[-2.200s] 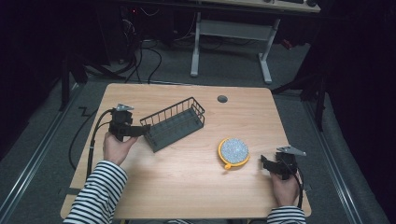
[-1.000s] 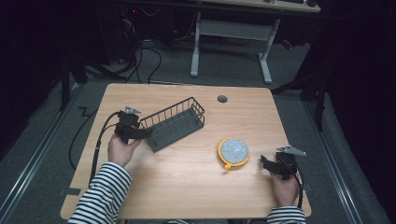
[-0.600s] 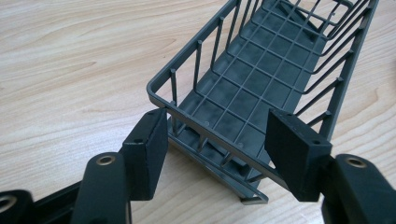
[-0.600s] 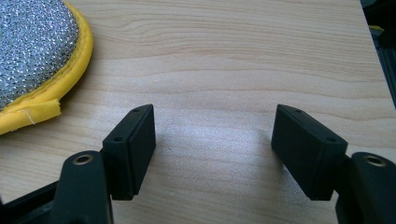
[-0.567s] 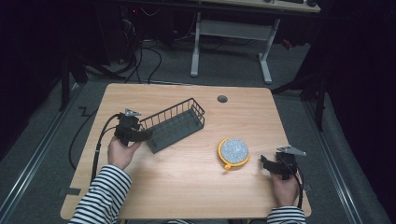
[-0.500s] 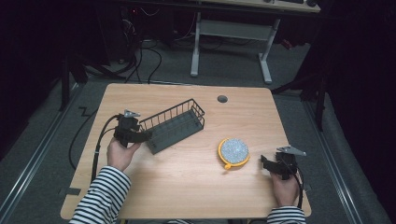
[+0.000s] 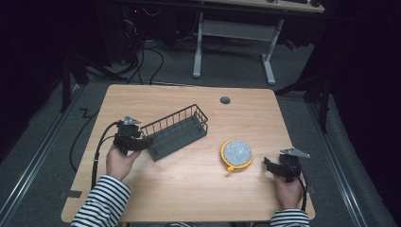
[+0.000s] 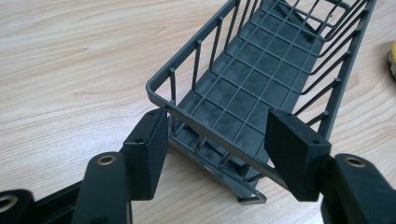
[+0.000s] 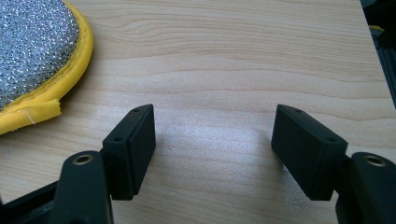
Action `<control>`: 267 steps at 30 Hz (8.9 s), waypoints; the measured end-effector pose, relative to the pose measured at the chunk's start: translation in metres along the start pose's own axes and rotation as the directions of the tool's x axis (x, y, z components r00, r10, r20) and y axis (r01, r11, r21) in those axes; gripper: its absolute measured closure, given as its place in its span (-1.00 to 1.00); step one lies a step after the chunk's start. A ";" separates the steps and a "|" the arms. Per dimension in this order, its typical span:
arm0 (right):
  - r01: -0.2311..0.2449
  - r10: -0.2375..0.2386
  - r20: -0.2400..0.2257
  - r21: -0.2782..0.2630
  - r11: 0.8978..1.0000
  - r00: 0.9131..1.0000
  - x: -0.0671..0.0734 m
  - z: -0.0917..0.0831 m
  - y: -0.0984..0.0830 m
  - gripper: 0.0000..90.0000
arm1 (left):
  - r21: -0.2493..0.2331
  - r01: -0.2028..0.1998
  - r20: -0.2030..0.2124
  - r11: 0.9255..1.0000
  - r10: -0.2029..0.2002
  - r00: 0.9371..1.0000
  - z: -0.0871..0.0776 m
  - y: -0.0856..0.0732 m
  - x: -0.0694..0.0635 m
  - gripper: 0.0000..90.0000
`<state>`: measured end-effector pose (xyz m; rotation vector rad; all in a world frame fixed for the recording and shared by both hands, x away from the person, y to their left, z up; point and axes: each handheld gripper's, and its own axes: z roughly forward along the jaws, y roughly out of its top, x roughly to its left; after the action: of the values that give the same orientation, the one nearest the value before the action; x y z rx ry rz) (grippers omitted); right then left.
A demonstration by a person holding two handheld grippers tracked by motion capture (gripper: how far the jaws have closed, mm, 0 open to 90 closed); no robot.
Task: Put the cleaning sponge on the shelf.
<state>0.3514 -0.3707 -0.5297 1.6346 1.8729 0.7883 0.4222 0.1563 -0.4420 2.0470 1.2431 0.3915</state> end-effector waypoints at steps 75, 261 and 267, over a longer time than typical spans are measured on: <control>0.008 -0.008 -0.001 -0.001 1.000 1.000 0.001 0.000 0.000 -0.32 | -0.183 0.066 0.097 0.981 -0.049 0.994 -0.056 -0.050 -0.003 -0.27; 0.191 -0.148 -0.349 0.092 0.977 0.925 0.063 -0.014 0.109 0.86 | -0.083 0.125 -0.250 0.989 -0.142 0.958 0.027 -0.101 0.058 -0.44; 0.189 -0.157 -0.360 0.054 0.980 0.920 0.064 -0.025 0.118 0.86 | -0.083 0.125 -0.249 0.989 -0.142 0.958 0.027 -0.101 0.058 -0.44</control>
<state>0.4063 -0.2974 -0.4281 1.4203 2.2969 0.9870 0.4007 0.2245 -0.5373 1.8863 1.4914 0.6394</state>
